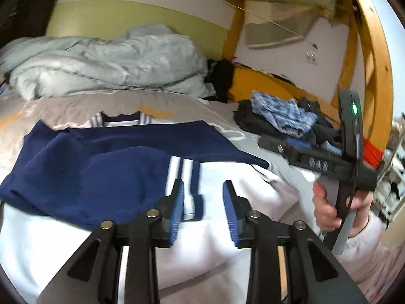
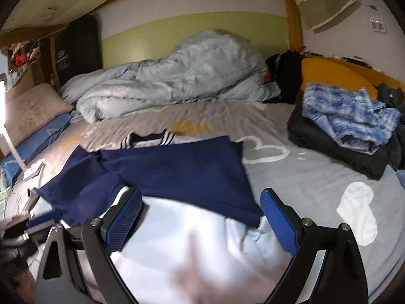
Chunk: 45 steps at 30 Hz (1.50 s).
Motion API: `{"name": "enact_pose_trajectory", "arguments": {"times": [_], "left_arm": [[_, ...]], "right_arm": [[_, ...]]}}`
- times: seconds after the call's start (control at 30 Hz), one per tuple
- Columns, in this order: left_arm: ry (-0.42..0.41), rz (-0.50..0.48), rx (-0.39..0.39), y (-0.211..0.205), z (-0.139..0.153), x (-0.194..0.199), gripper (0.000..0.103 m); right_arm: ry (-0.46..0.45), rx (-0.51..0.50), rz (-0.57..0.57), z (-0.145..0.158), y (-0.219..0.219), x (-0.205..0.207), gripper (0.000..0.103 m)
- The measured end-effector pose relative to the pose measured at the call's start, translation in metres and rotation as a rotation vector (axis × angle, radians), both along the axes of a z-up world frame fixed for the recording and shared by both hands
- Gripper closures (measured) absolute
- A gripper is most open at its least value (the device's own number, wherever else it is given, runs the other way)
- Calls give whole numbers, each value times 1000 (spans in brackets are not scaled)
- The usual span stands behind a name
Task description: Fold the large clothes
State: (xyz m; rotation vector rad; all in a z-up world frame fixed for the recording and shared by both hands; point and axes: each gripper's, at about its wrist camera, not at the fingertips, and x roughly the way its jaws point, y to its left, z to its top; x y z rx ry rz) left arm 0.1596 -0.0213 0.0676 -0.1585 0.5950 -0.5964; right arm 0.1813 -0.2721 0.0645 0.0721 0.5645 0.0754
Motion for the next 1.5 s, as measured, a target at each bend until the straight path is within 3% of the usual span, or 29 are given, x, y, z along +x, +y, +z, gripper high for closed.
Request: {"name": "enact_pose_trajectory", "arguments": {"times": [0.13, 0.37, 0.5, 0.6, 0.67, 0.73, 0.87, 1.1, 1.23, 1.4, 1.5], "left_arm": [[26, 121, -9, 34, -9, 14, 69], [14, 297, 89, 68, -23, 22, 68], [19, 336, 113, 75, -33, 26, 65], [15, 356, 145, 76, -38, 27, 62], [32, 347, 124, 80, -40, 27, 60], [65, 341, 79, 85, -42, 30, 60], [61, 378, 77, 91, -40, 28, 60], [95, 374, 90, 85, -50, 28, 59], [126, 380, 116, 81, -62, 33, 59], [156, 414, 136, 86, -72, 39, 59], [180, 439, 143, 89, -78, 43, 59]], "right_arm": [[40, 6, 75, -12, 19, 5, 20], [158, 65, 260, -43, 63, 35, 36], [245, 27, 258, -68, 85, 57, 40], [235, 37, 239, -77, 88, 58, 52], [212, 8, 246, -77, 93, 56, 81], [210, -28, 223, -75, 94, 61, 98], [165, -49, 169, -48, 88, 79, 99], [-49, -192, -5, 49, 76, 128, 99], [-139, -228, -95, 85, 59, 146, 101], [-141, -241, -170, 81, 39, 168, 101], [-55, -269, -181, 54, 33, 184, 101]]}}
